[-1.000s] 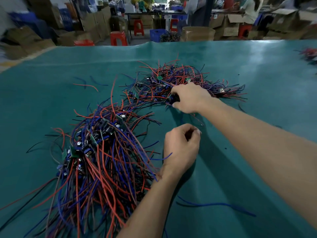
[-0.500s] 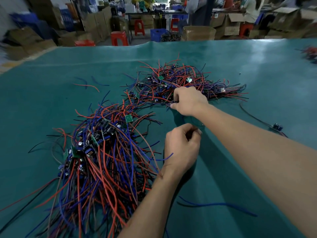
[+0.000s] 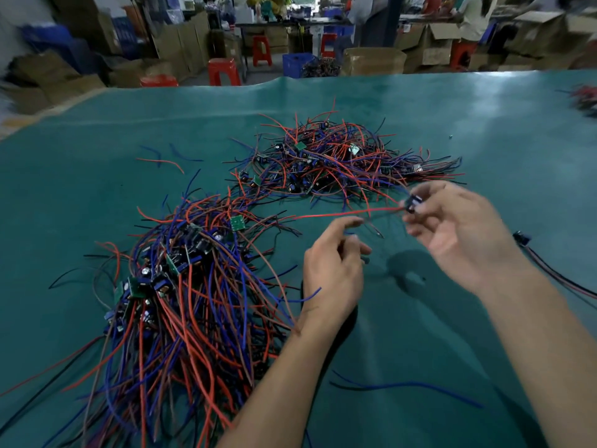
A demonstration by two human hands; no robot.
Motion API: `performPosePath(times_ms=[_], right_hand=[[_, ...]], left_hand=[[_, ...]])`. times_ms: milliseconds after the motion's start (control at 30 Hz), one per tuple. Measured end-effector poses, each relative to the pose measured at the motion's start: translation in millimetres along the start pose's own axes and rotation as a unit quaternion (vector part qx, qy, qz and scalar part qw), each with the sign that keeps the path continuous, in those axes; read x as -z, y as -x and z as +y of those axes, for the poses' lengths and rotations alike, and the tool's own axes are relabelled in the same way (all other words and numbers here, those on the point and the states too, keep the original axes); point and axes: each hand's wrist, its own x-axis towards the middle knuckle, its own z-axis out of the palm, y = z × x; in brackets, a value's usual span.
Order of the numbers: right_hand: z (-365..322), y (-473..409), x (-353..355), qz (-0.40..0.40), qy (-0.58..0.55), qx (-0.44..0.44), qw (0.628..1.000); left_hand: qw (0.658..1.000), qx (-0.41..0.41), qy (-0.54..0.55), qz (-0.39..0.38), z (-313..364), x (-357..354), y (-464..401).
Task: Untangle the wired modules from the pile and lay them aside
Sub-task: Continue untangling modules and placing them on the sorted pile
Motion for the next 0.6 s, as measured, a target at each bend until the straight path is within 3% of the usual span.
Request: performPosePath(times_ms=[100,267,600], right_hand=[[7,12,2,-0.035,-0.05,-0.059,0.996],[23,12,-7,-0.022,0.061,-0.02,0.998],[31,8,-1,0.026,0.189,0.01,0.982]], left_hand=[[0.998,0.014,0.054,-0.002,4,0,0],[0.996,0.042,0.076,-0.028,8,0,2],[0.997,-0.031,-0.038,-0.061,5,4,5]])
